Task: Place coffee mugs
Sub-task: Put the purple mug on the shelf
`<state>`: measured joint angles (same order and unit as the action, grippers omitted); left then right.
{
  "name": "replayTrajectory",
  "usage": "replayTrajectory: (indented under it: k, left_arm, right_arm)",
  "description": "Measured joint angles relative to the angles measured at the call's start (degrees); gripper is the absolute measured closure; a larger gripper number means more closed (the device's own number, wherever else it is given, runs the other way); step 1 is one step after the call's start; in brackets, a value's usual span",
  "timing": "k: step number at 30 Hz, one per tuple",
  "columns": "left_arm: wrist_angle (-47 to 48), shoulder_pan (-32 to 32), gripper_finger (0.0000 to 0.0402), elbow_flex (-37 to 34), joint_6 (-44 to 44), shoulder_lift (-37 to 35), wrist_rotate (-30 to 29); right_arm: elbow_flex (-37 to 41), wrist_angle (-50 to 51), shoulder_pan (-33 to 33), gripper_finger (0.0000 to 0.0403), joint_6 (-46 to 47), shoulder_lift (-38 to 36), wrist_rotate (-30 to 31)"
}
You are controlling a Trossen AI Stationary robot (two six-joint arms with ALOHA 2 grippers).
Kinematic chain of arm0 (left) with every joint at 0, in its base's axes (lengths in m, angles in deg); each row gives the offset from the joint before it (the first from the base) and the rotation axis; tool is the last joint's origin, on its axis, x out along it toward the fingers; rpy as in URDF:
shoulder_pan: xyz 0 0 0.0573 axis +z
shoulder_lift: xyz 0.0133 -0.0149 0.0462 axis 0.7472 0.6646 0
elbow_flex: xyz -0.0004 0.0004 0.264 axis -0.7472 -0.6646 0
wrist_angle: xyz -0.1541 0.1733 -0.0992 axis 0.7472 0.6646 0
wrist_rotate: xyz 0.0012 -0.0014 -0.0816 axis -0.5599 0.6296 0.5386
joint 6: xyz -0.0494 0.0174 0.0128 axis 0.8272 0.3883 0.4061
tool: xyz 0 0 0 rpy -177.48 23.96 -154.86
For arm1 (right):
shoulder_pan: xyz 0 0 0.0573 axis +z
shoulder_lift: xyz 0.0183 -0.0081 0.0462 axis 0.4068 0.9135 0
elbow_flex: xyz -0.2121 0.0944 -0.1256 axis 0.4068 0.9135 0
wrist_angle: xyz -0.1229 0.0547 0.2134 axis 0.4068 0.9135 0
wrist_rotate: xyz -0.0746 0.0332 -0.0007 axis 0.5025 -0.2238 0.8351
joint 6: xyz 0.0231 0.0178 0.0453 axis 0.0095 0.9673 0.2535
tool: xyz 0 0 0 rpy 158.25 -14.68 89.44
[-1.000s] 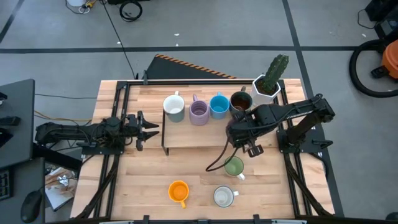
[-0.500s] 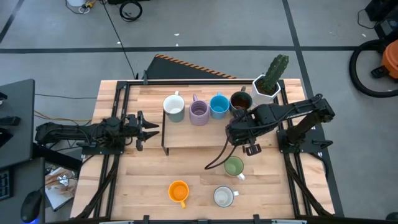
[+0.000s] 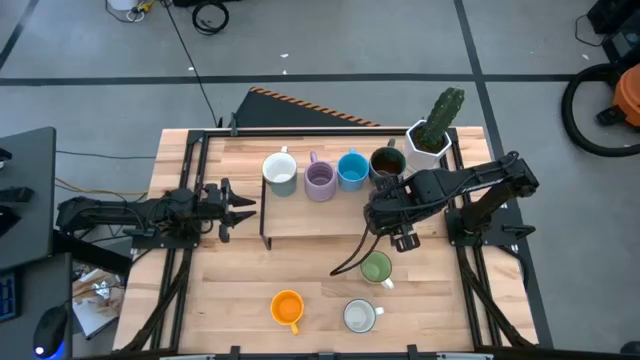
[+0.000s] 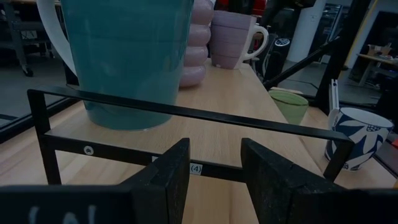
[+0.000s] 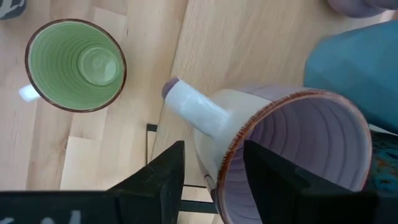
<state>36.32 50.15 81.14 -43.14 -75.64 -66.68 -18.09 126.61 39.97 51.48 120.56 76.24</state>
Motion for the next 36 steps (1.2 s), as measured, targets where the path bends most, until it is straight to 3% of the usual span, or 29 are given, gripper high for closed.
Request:
replayTrajectory:
  k: [19, 26, 32, 36]
  left_arm:
    - [0.0, 0.0, 0.0253, 0.0, 0.1, 0.0, 0.0]
    - [0.0, 0.0, 0.0253, 0.0, 0.1, 0.0, 0.0]
    - [0.0, 0.0, 0.0253, 0.0, 0.1, 0.0, 0.0]
    - [0.0, 0.0, 0.0253, 0.0, 0.2, 0.0, 0.0]
  right_arm:
    - [-1.6, 0.5, 3.3, 0.0208, 4.9, -2.5, 4.3]
    - [-7.9, -1.1, 7.3, 0.0208, 7.5, -2.6, 12.5]
    - [-8.2, -12.1, 9.7, 0.021, 3.4, -0.9, 17.7]
    - [-8.2, -13.4, 10.2, 0.0213, 2.1, 2.4, 19.9]
